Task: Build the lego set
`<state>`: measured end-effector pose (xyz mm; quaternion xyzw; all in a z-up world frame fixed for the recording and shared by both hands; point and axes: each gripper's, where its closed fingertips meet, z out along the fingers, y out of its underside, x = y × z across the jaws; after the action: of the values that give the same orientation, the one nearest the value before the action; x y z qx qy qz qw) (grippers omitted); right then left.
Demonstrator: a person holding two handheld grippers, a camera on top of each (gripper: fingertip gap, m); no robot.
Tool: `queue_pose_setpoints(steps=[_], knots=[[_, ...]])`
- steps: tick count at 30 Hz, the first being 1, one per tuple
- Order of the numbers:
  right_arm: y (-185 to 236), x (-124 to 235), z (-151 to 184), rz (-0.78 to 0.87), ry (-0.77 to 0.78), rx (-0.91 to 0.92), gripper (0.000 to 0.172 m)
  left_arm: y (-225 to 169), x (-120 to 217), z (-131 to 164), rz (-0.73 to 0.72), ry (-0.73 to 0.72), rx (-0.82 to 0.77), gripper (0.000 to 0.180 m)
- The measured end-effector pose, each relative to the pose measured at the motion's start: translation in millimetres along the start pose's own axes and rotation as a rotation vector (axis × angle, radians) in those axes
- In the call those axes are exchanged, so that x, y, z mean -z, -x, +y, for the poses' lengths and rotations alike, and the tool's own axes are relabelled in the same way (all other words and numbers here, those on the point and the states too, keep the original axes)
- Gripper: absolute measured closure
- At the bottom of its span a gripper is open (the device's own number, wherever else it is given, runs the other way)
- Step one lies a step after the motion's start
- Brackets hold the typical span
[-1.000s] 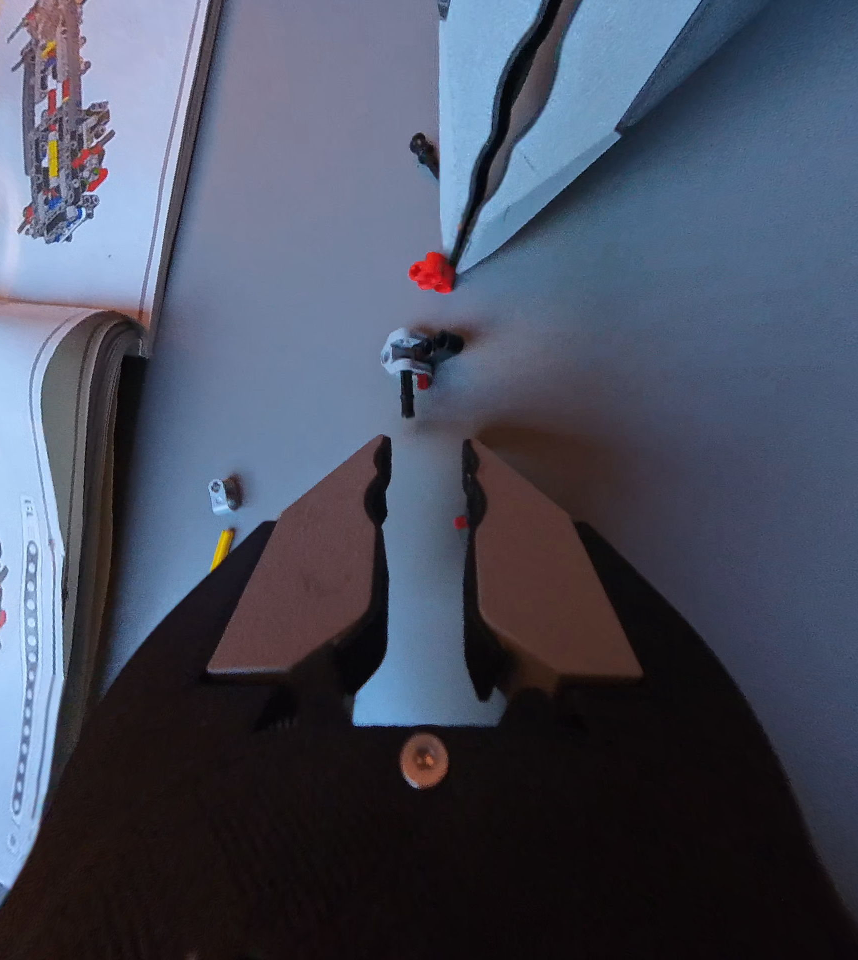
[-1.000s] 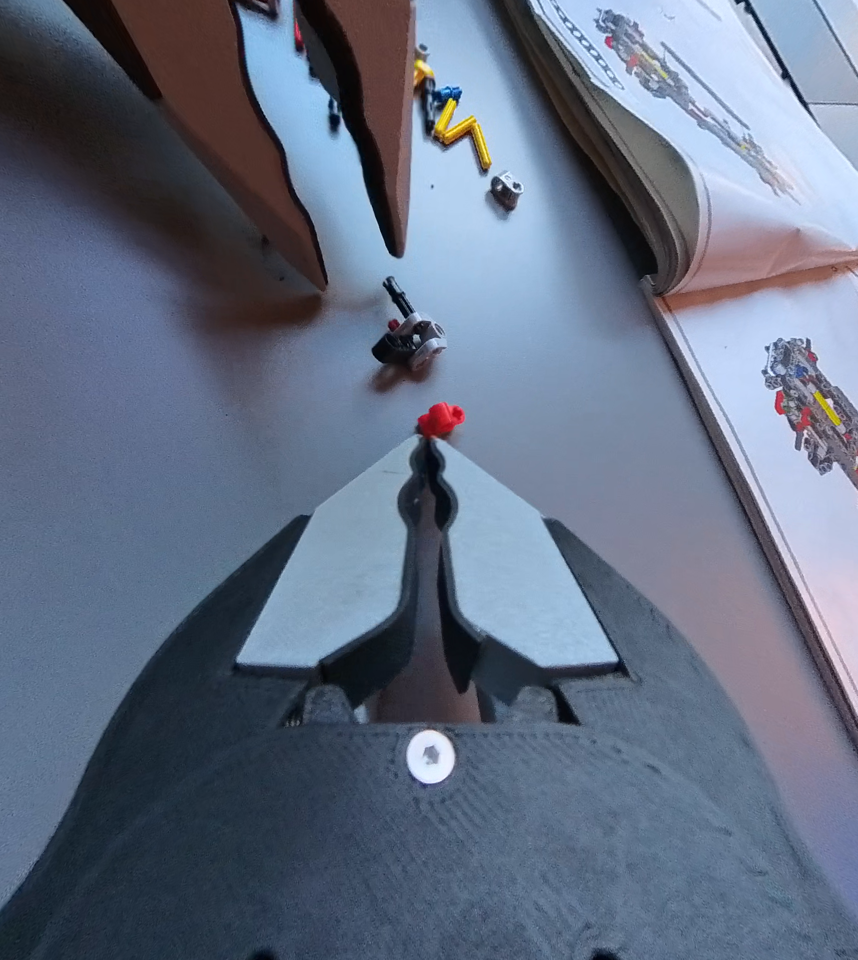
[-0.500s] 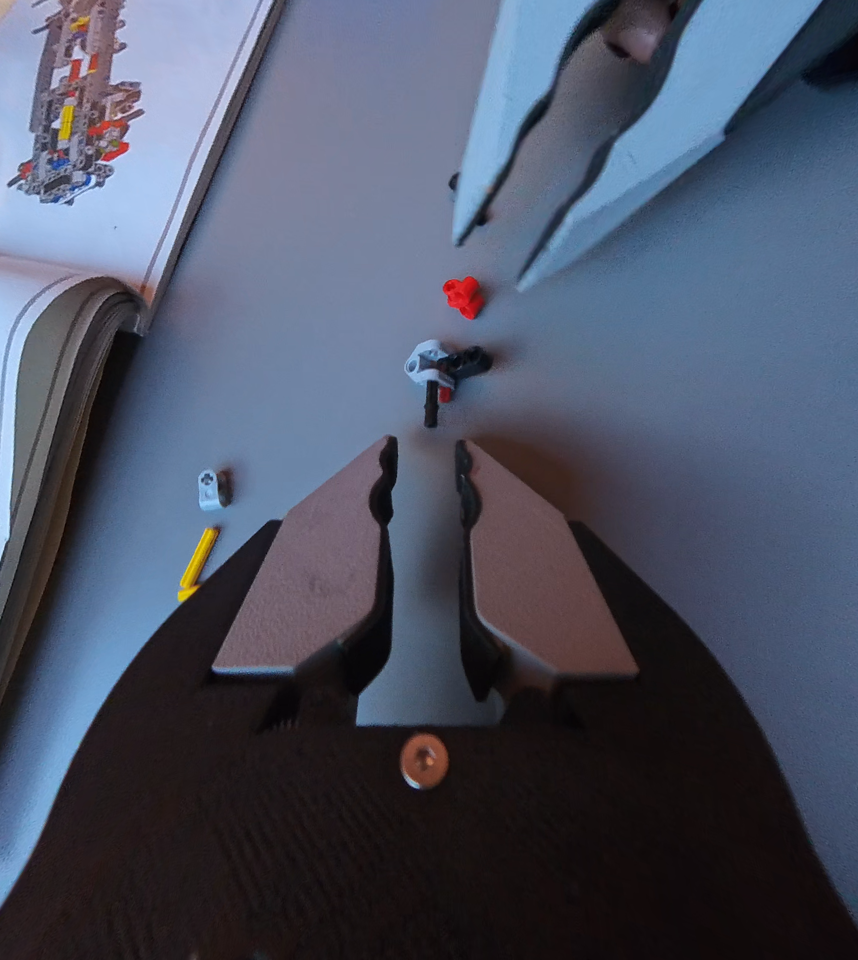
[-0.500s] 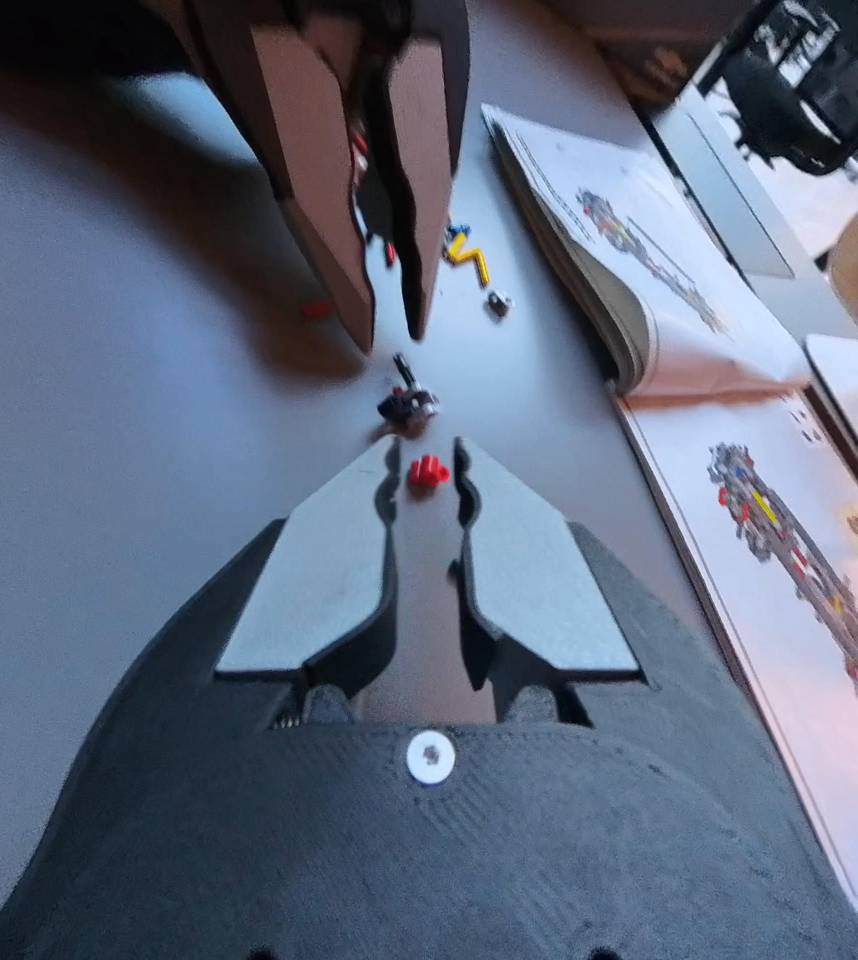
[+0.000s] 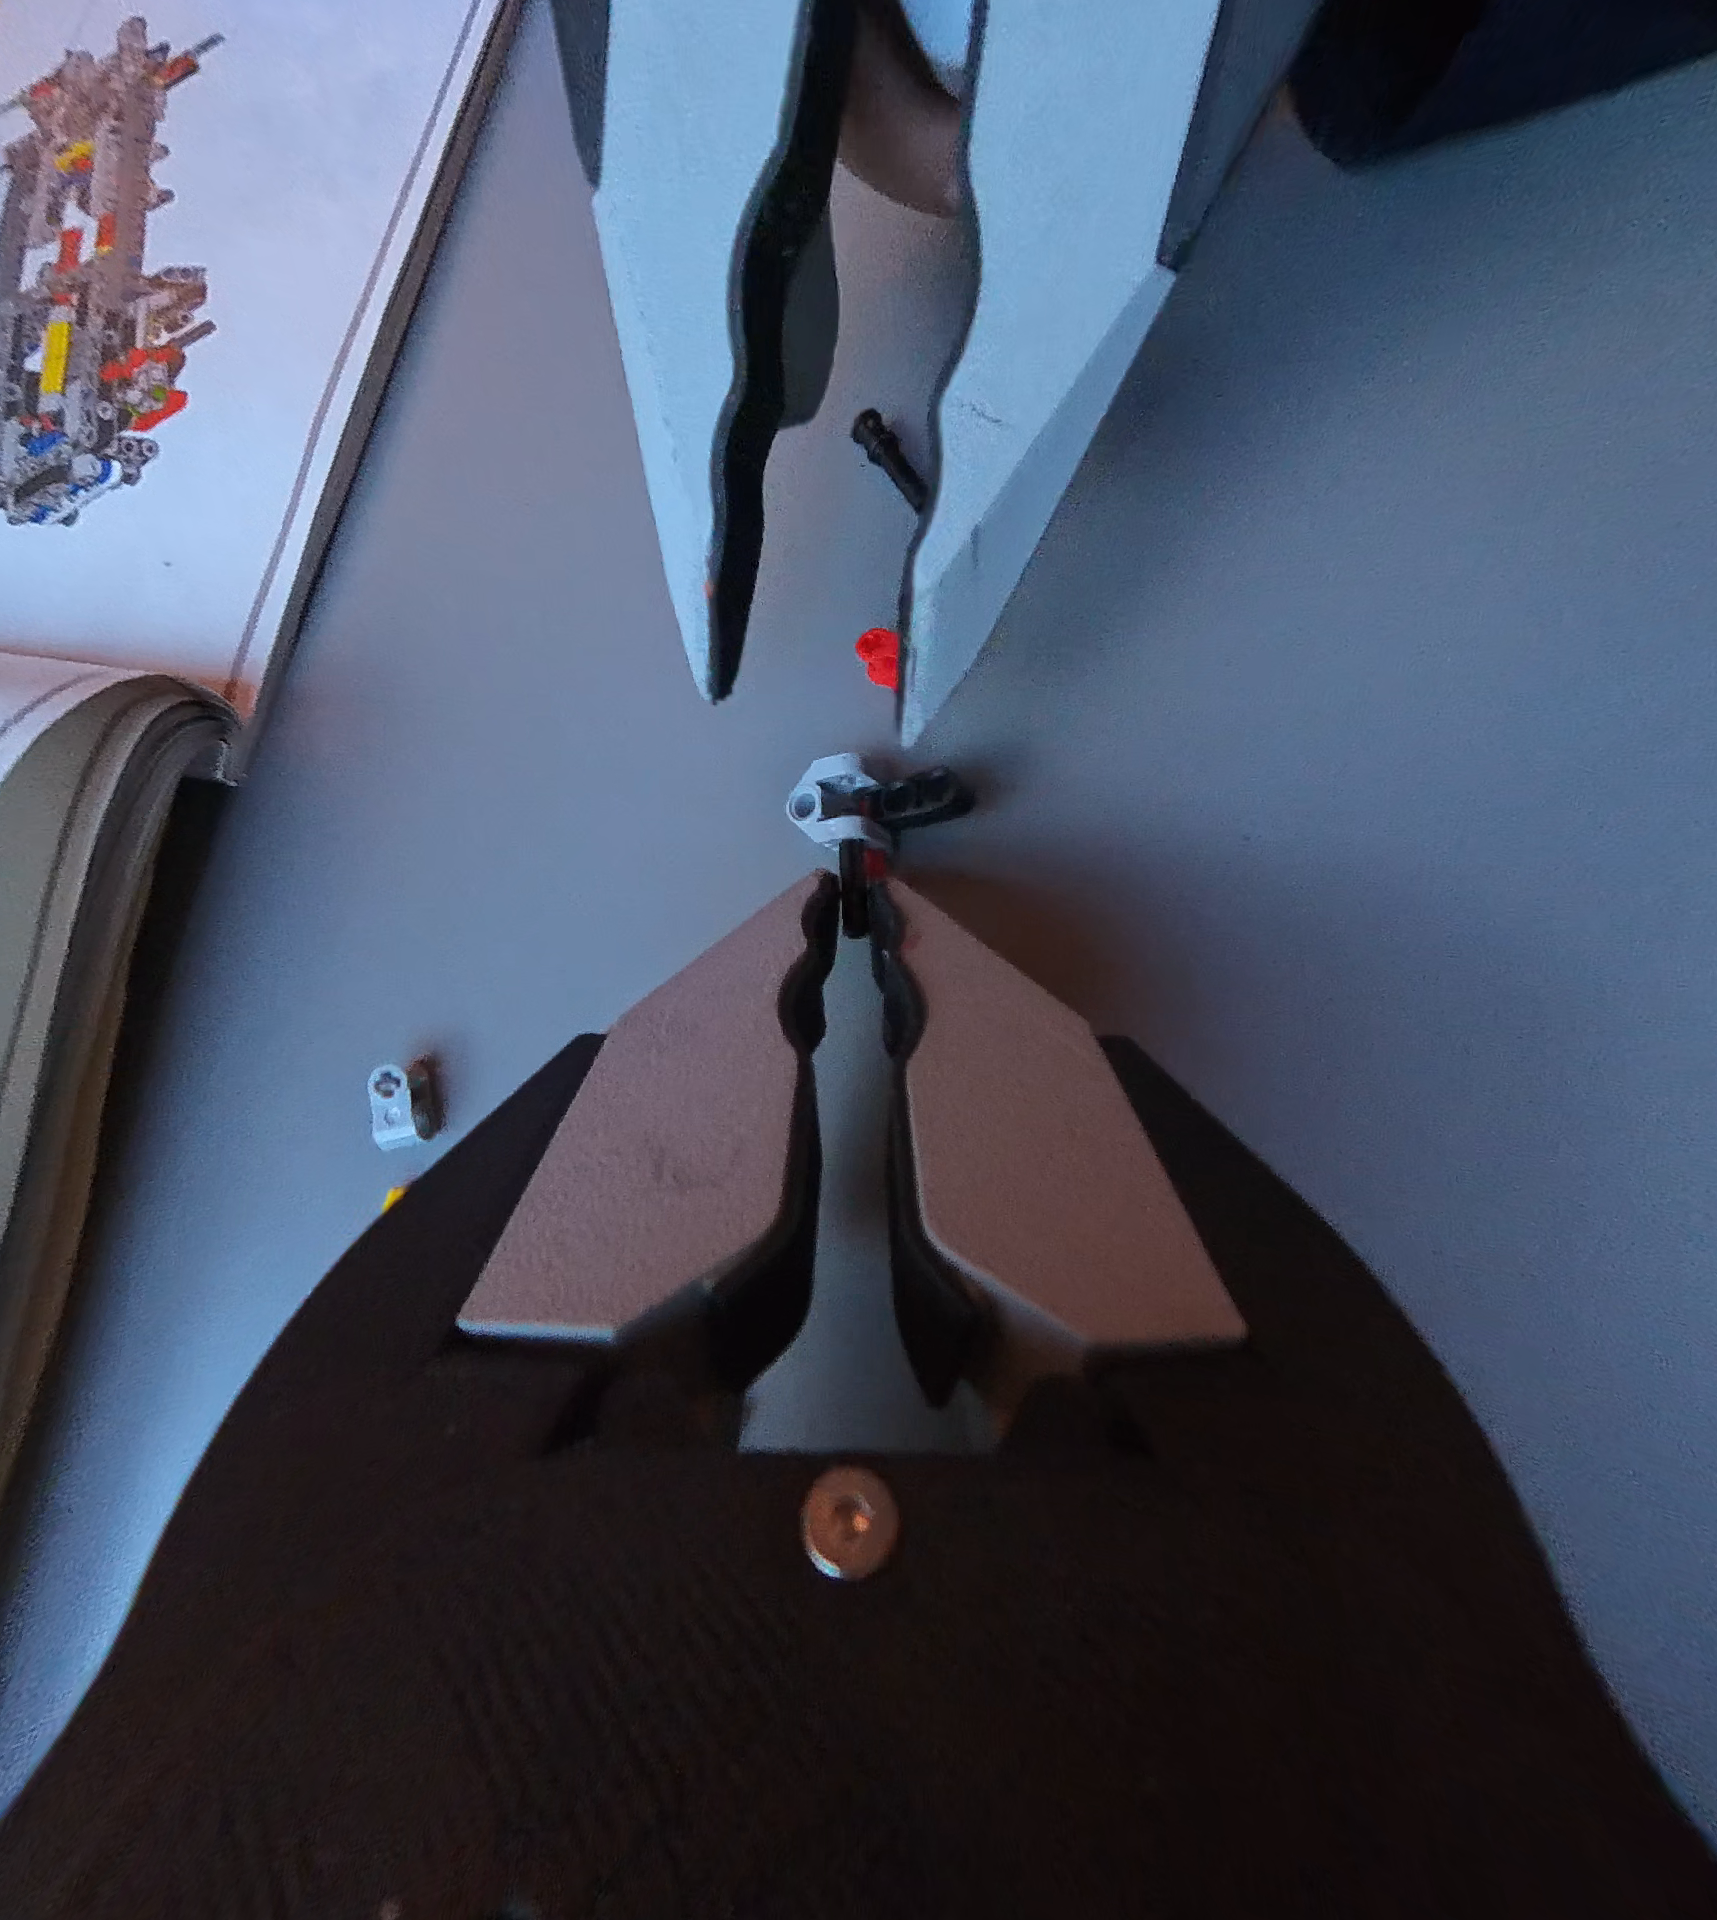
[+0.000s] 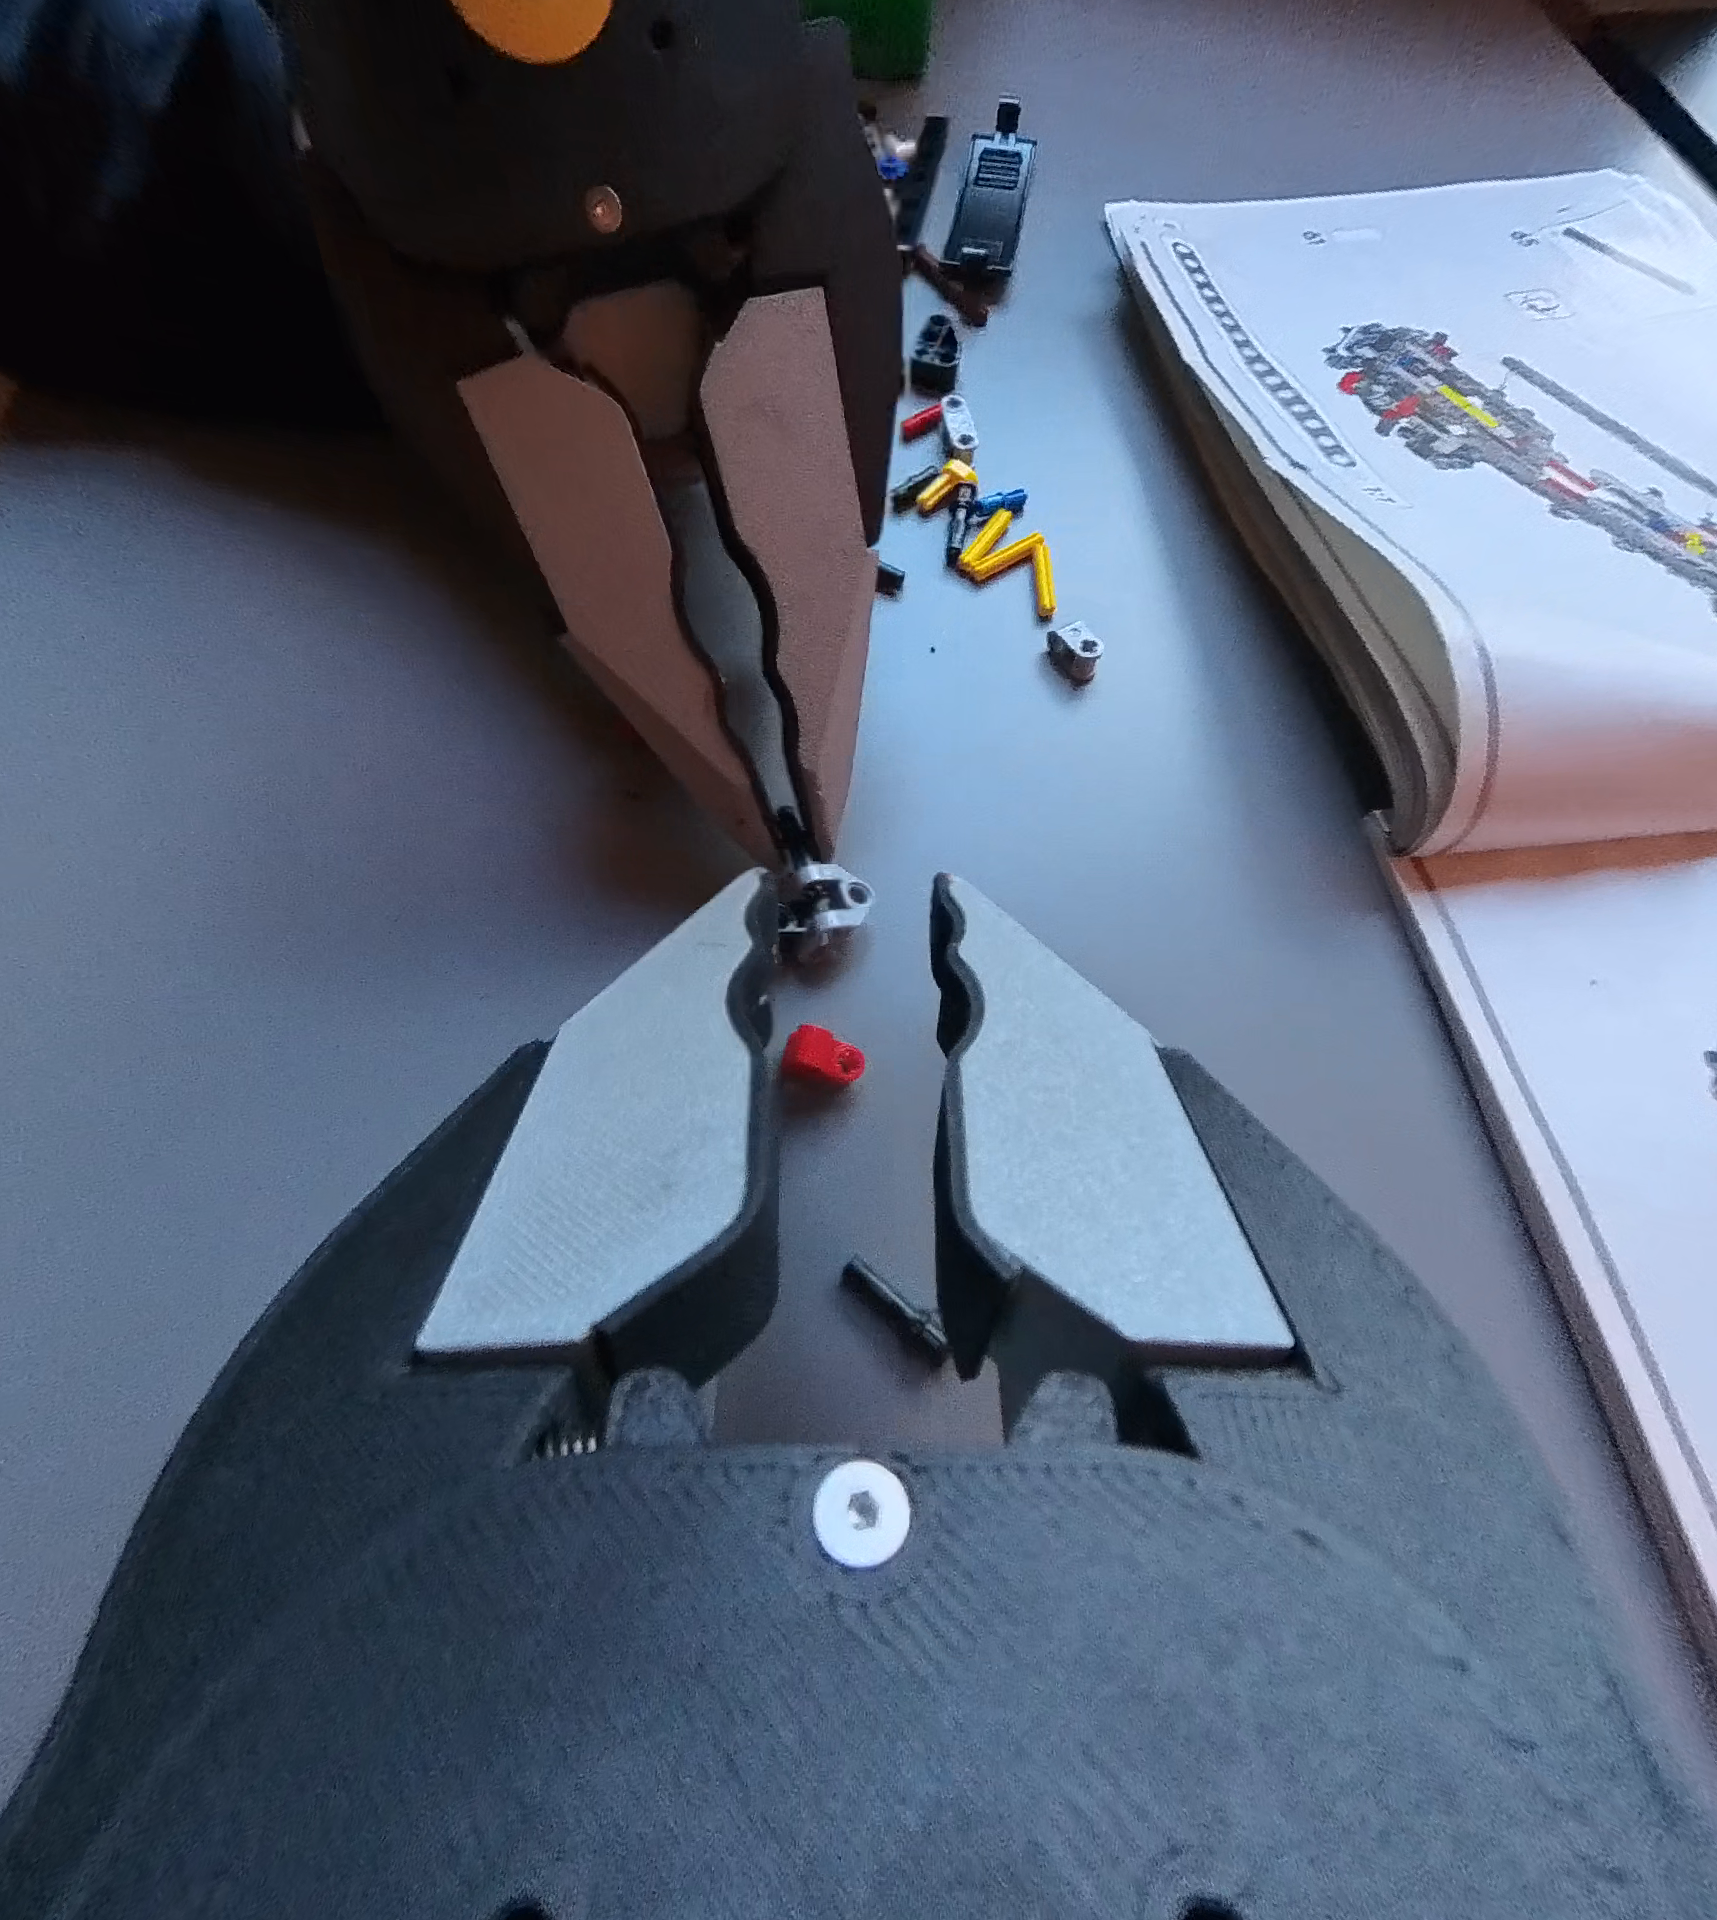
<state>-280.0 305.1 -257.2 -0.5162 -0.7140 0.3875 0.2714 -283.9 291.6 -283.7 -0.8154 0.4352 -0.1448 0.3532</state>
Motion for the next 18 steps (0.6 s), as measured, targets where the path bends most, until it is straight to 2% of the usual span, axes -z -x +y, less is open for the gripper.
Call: queue_pose_setpoints(steps=[4,8,18], knots=[[7,-8,11,-0.026,0.057,0.016,0.146,-4,-2,-1,-0.047,-0.025,-0.126,0.177],[10,-12,14,0.003,0.087,0.079,0.157,-6,-2,-2,-0.097,-0.029,-0.223,0.177],[11,-13,15,0.043,0.090,0.129,0.161,-5,-1,-3,-0.120,-0.044,-0.233,0.177]])
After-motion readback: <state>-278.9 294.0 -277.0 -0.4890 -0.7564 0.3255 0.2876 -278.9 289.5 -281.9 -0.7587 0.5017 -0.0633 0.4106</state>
